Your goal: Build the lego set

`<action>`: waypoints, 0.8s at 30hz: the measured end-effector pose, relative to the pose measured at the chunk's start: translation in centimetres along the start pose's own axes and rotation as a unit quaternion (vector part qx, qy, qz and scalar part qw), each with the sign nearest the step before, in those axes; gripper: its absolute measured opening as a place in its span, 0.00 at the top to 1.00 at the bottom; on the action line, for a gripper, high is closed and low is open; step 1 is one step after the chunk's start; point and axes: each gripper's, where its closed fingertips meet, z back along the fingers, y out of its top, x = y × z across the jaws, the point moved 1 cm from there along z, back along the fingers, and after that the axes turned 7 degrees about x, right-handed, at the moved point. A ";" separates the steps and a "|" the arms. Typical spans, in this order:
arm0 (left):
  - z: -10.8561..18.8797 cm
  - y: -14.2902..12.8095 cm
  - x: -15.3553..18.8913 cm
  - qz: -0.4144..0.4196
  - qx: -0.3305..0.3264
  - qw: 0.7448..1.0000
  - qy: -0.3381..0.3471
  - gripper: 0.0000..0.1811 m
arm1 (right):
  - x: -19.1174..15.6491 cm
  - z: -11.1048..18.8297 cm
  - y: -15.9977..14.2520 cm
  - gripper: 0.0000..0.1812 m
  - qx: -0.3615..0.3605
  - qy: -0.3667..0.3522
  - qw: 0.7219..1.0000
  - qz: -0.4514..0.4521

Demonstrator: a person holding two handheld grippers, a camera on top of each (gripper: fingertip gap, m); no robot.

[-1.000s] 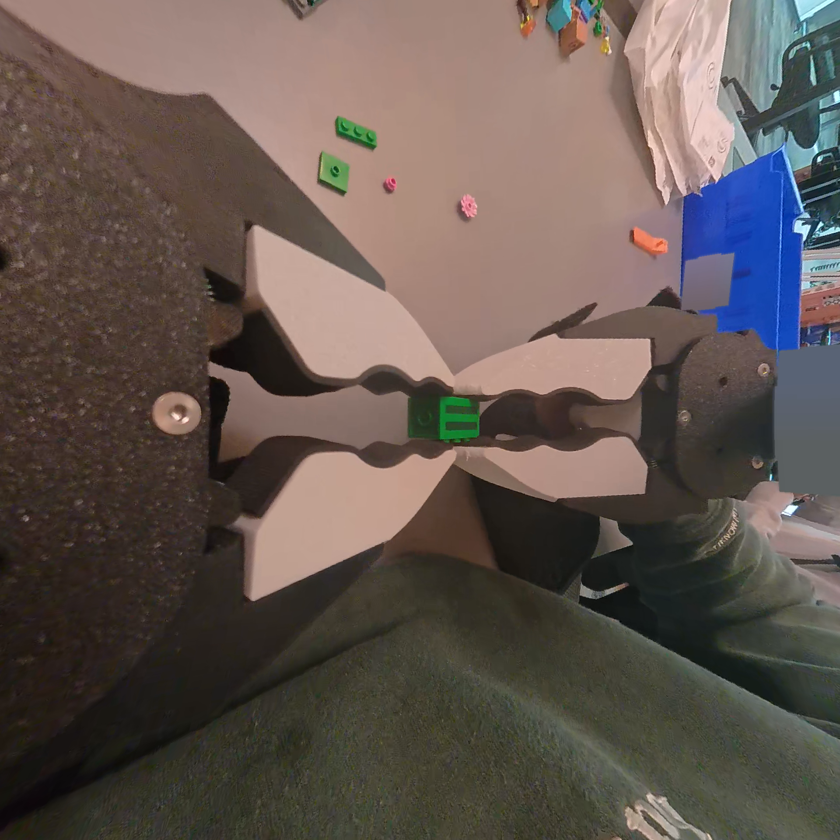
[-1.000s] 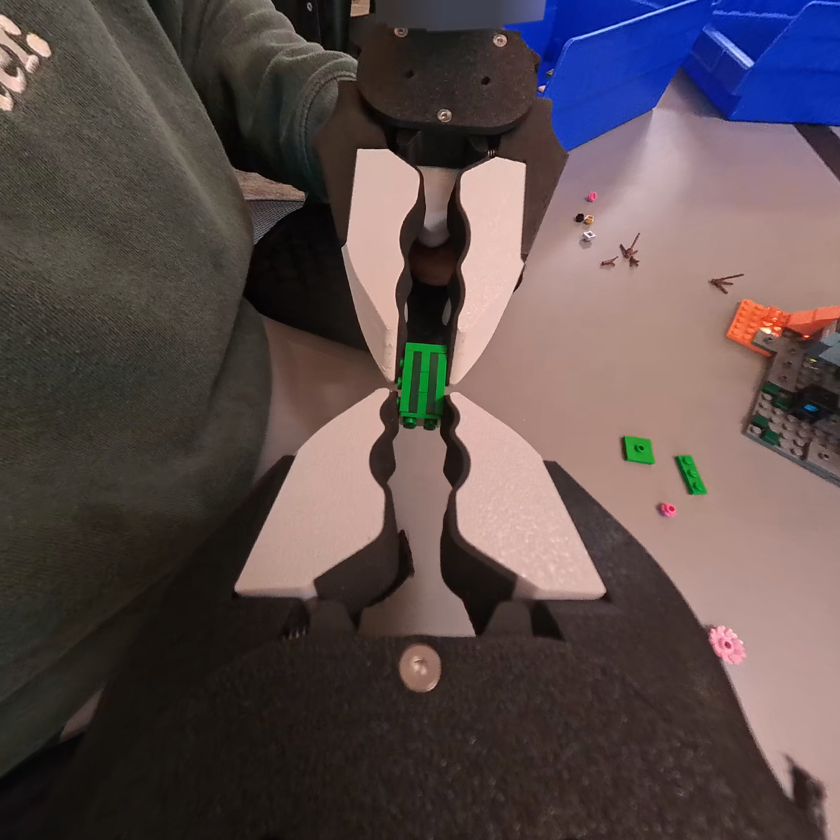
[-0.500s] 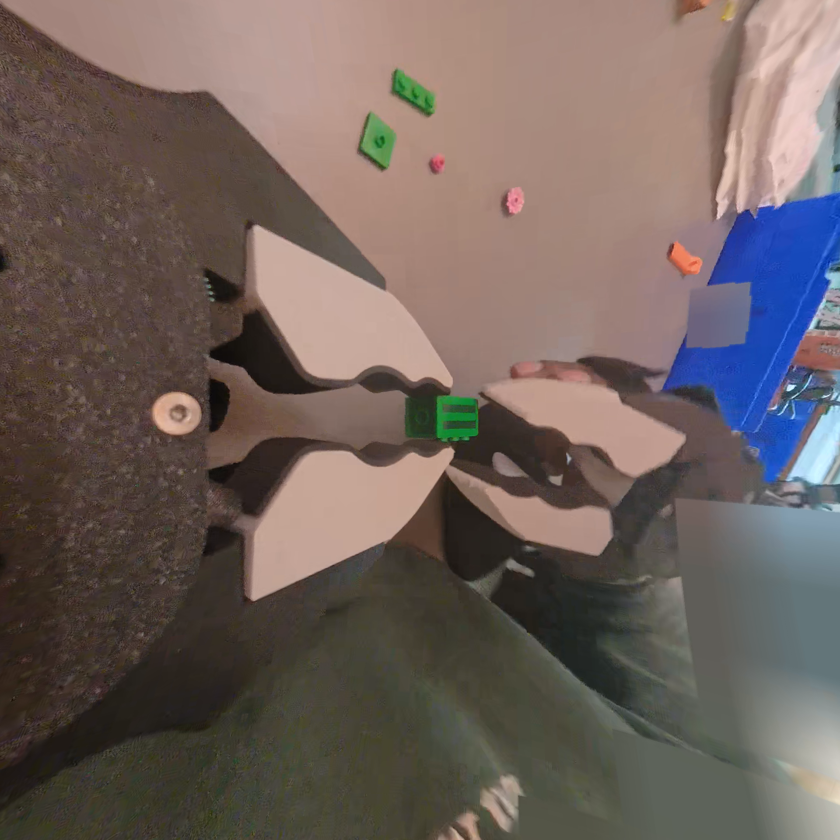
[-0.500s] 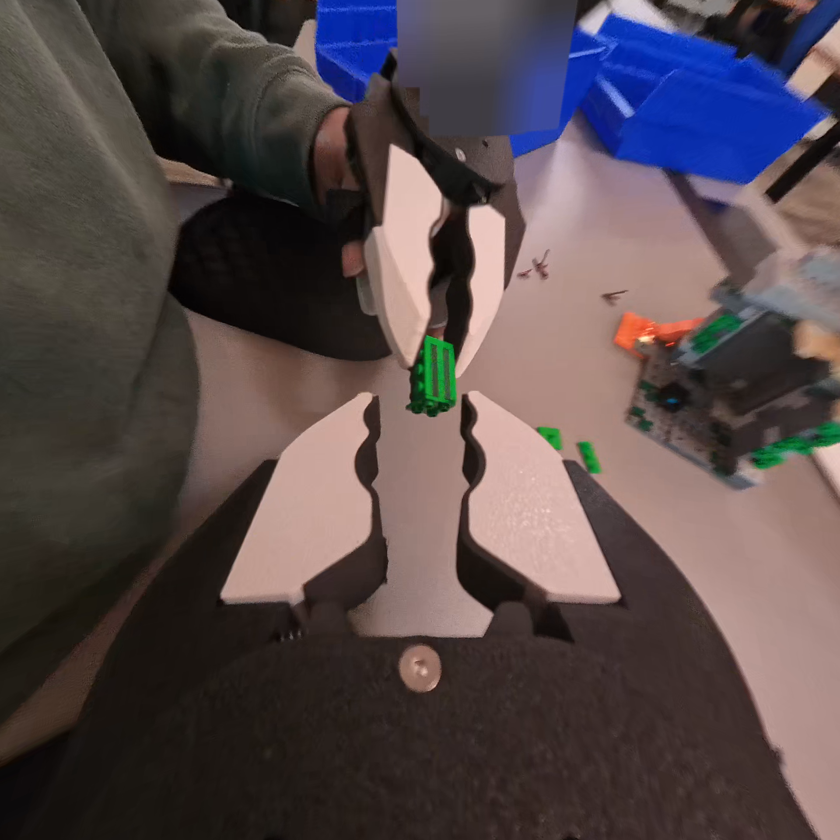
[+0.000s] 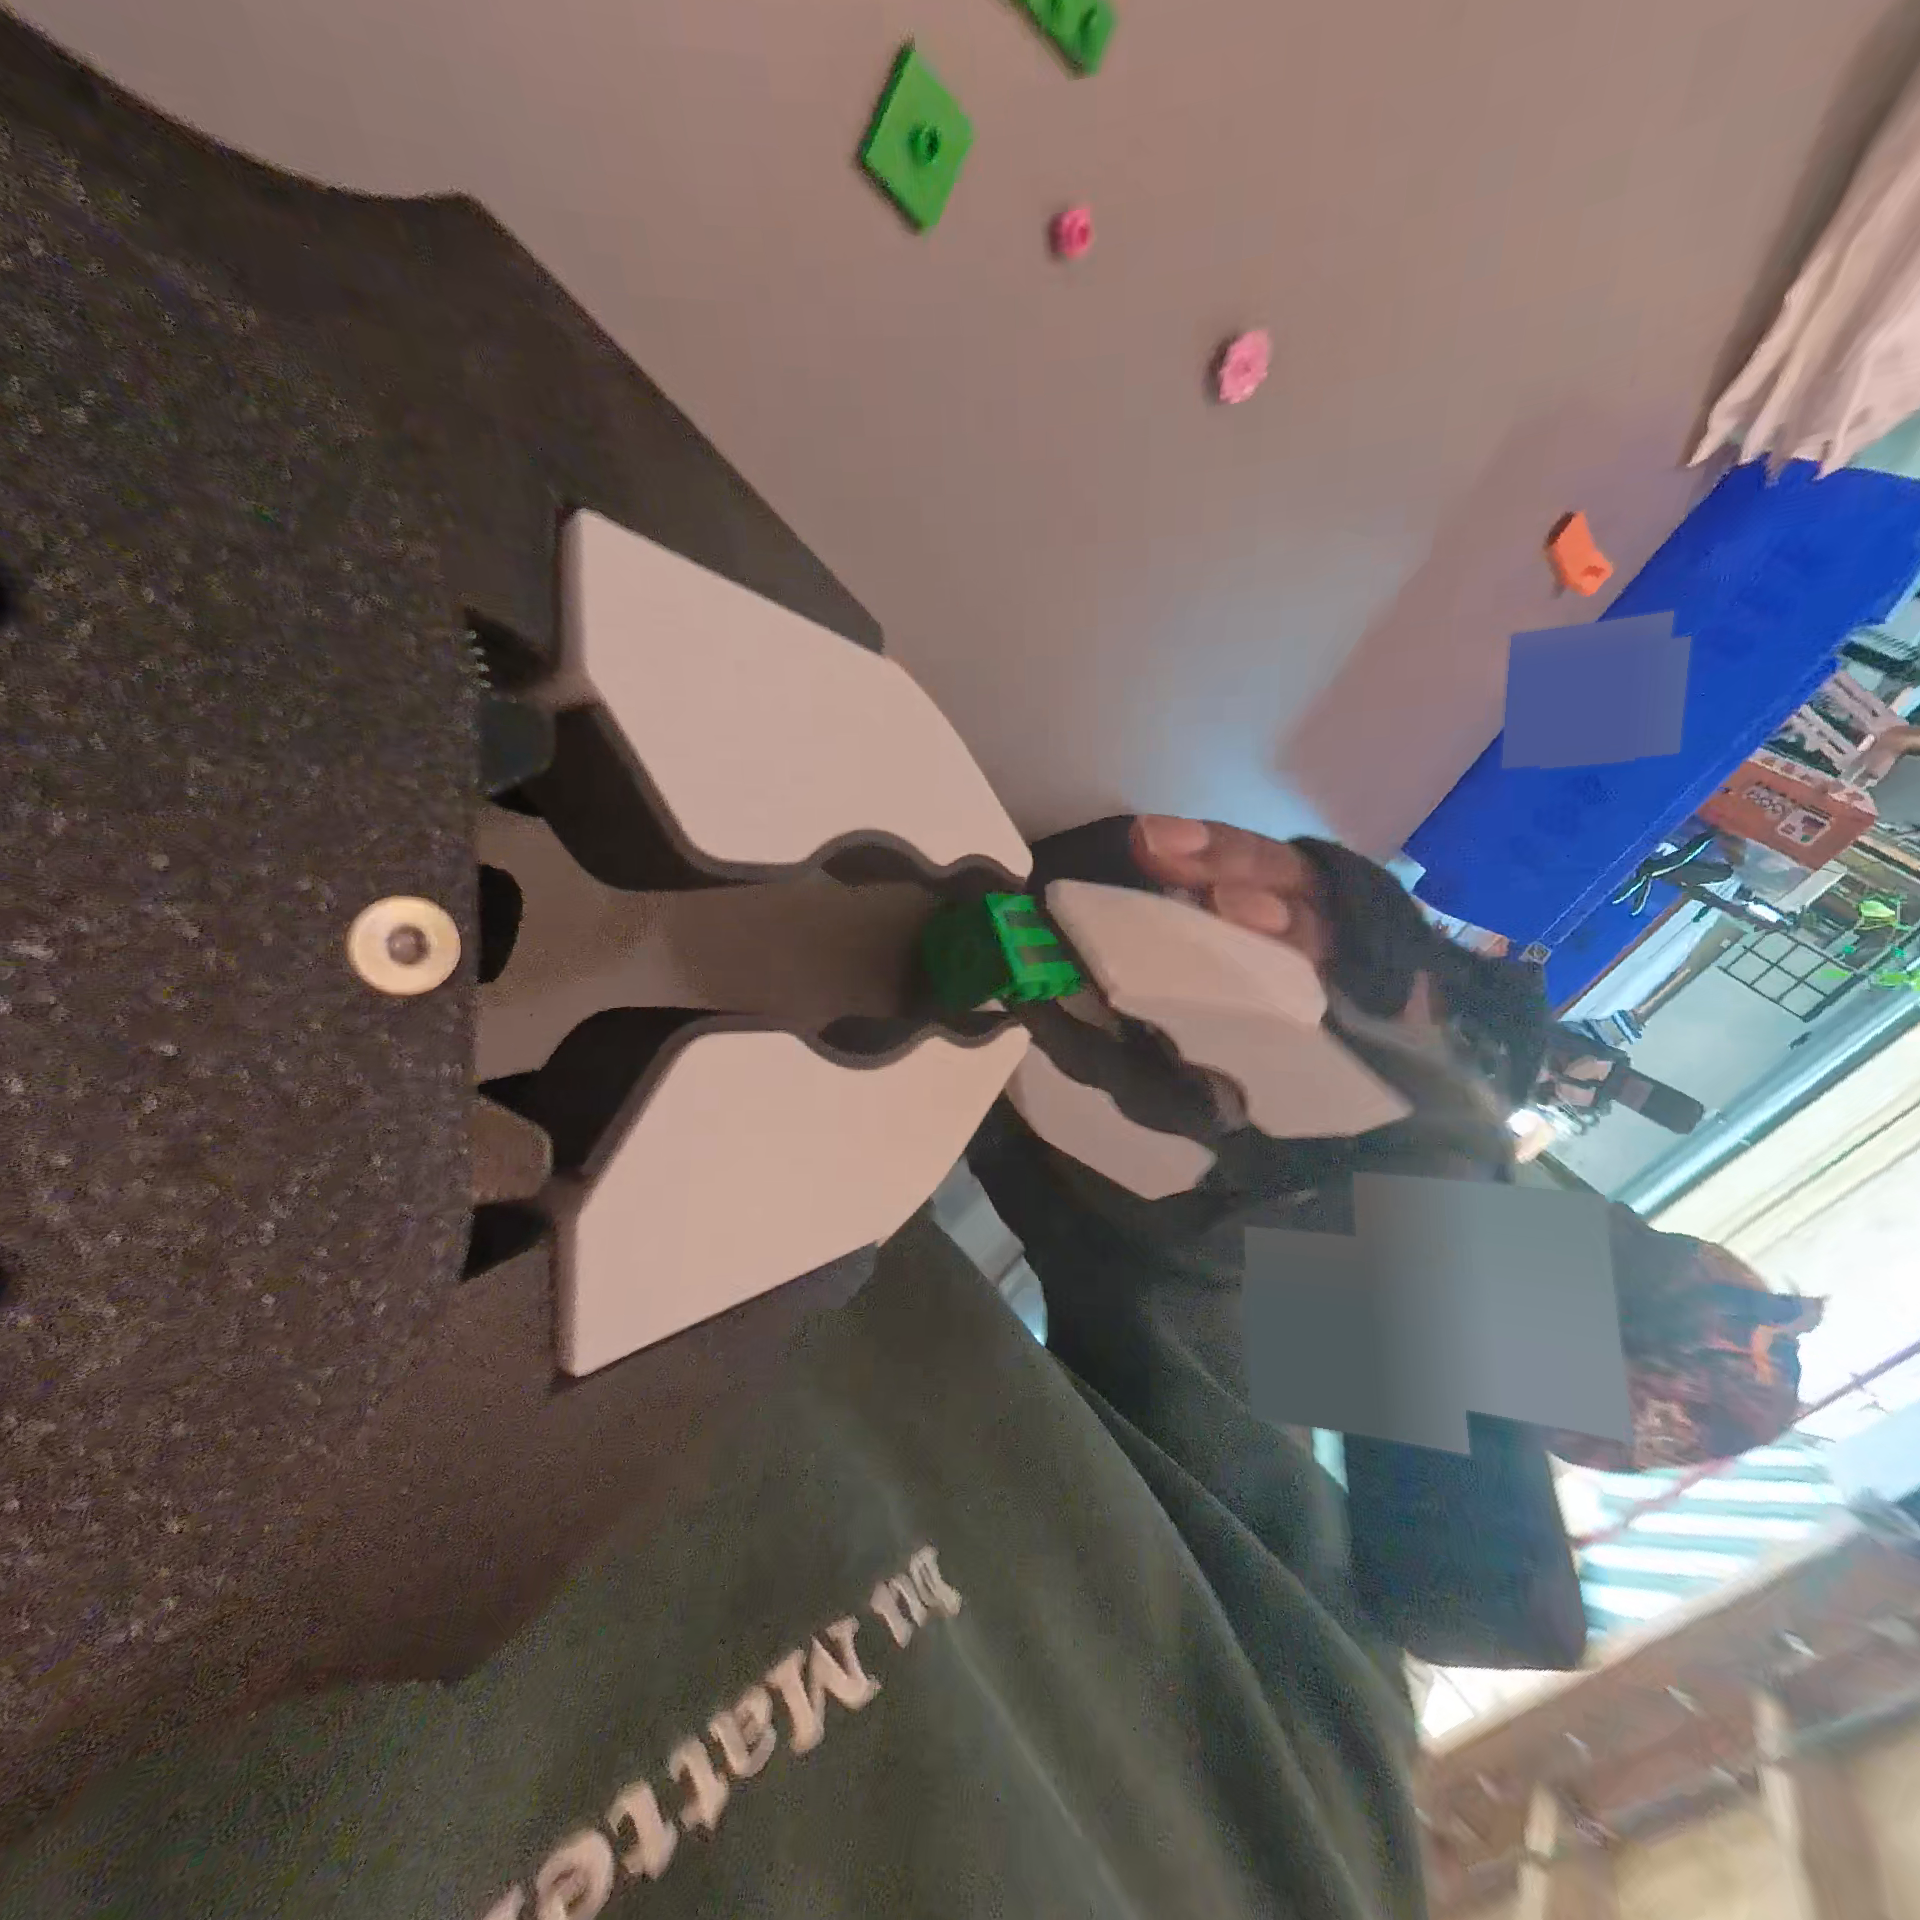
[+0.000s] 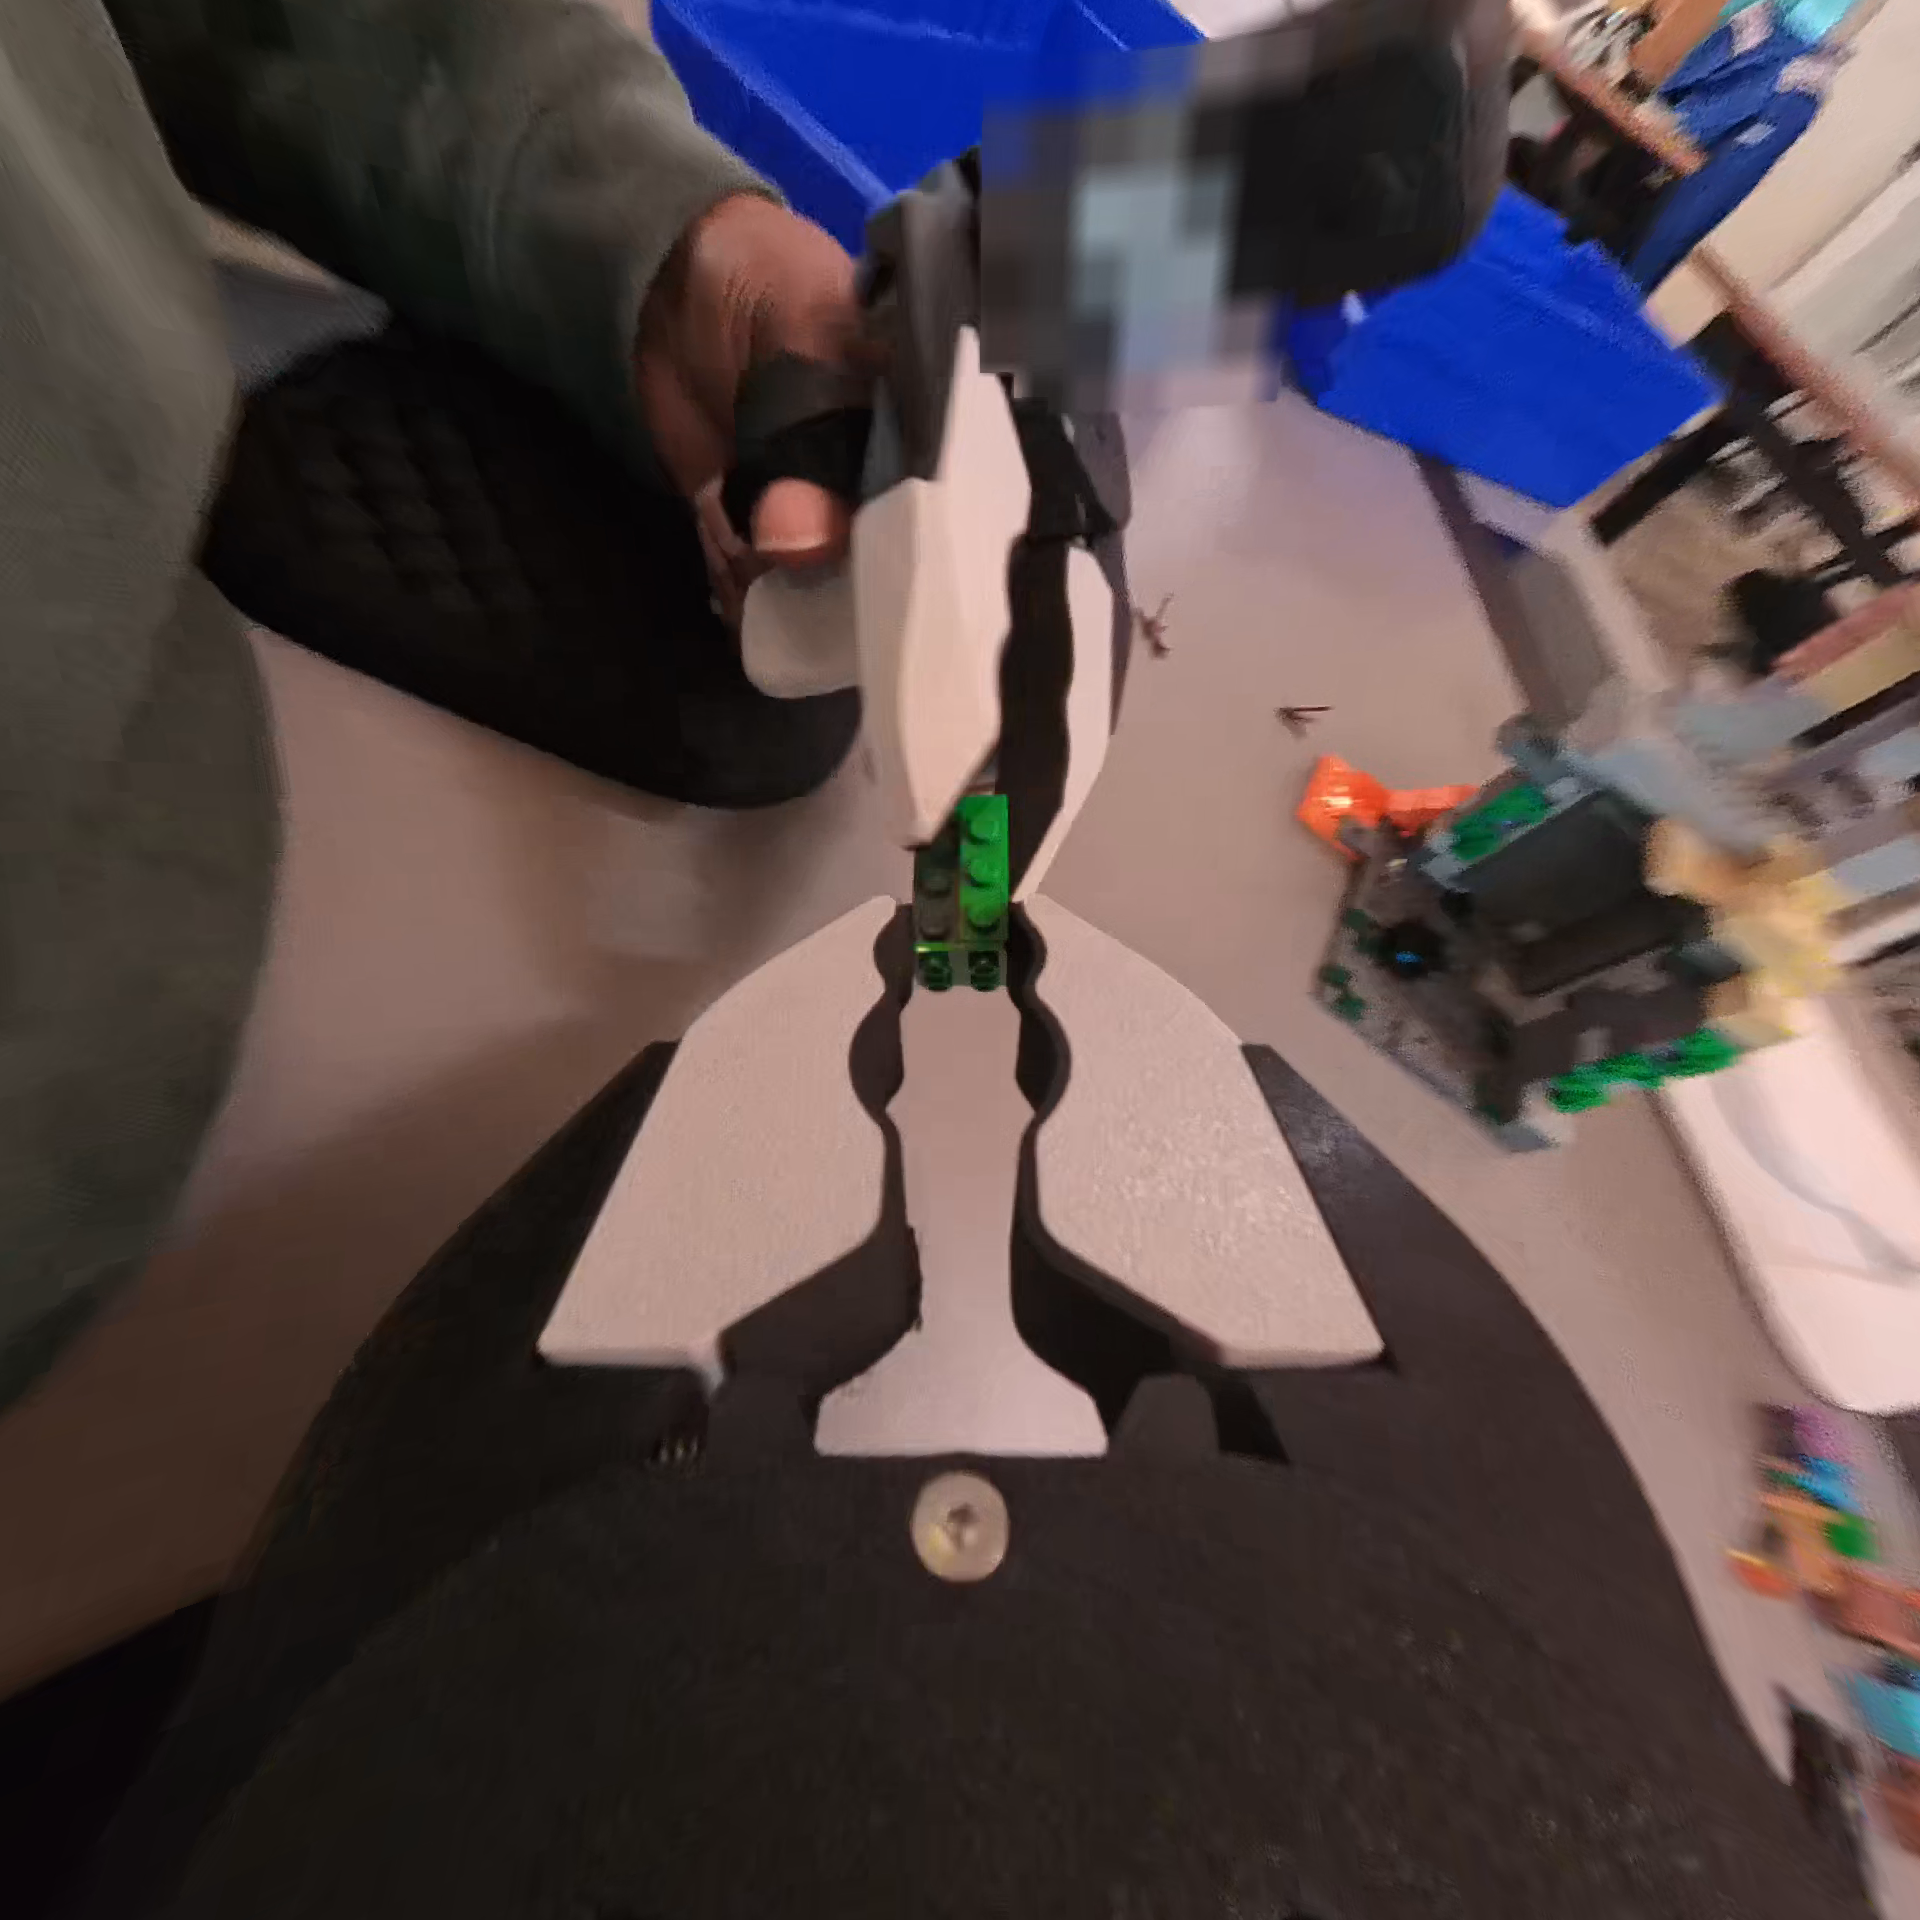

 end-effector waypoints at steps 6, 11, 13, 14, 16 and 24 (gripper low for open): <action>0.4 -0.3 0.4 -0.247 -0.041 0.966 0.061 0.85 | 0.2 0.3 0.7 0.91 0.046 0.121 0.973 -0.189; 0.5 -0.4 0.4 -0.317 -0.054 0.943 0.086 0.90 | -0.4 -0.2 0.6 0.91 0.053 0.194 0.943 -0.265; 0.7 -0.6 0.3 -0.324 -0.057 0.940 0.092 0.90 | -0.5 -0.5 0.5 0.90 0.055 0.211 0.933 -0.287; 0.9 -0.7 0.2 -0.325 -0.058 0.939 0.099 0.90 | -0.5 -0.6 0.5 0.90 0.056 0.212 0.932 -0.289; 1.3 -0.7 -0.2 -0.313 -0.058 0.942 0.108 0.91 | 0.0 -1.0 0.3 0.89 0.053 0.210 0.932 -0.292; 3.4 1.0 -2.7 -0.276 -0.031 0.948 0.152 0.91 | 7.4 -3.1 -6.6 0.84 -0.110 0.086 0.974 -0.176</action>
